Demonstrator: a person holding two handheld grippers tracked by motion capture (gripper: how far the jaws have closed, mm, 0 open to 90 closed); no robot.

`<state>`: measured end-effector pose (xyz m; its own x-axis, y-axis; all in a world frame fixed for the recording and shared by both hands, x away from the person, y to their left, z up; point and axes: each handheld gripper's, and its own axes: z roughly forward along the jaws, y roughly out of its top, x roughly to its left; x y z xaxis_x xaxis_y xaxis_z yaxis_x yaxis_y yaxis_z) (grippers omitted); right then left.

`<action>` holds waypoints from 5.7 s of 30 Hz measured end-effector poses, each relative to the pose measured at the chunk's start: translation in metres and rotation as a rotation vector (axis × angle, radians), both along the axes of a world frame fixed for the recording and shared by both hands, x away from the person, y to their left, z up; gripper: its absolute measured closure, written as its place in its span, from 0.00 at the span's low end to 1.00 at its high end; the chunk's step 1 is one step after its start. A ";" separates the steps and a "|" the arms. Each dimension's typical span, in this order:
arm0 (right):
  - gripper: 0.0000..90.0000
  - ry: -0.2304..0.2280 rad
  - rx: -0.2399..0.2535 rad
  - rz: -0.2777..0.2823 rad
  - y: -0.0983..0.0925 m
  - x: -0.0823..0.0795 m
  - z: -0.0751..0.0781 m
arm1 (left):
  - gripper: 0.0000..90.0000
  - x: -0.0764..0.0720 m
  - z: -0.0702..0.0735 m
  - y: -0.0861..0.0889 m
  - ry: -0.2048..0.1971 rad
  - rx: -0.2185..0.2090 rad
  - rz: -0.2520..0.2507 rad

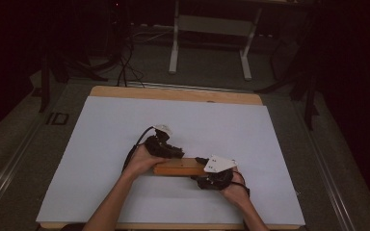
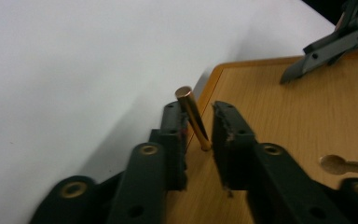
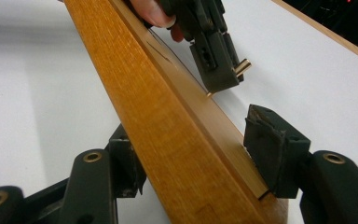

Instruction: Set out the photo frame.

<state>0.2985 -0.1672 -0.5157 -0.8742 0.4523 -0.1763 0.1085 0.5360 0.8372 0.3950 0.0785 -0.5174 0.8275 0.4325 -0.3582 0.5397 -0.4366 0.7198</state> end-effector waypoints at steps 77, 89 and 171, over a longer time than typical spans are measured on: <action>0.53 0.034 0.047 -0.005 -0.005 0.009 0.007 | 0.47 -0.097 0.005 0.064 -0.377 0.139 0.137; 0.53 0.043 0.057 -0.009 -0.008 0.011 0.008 | 0.48 -0.082 0.001 0.049 -0.401 0.093 0.157; 0.65 0.069 0.045 -0.073 -0.035 0.028 0.002 | 0.66 -0.079 0.000 0.037 -0.498 0.177 0.120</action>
<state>0.3262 -0.2019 -0.5138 -0.8482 0.5211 -0.0950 0.2042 0.4870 0.8492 0.3159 0.1150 -0.5172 0.8198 0.5524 0.1512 0.2059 -0.5306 0.8222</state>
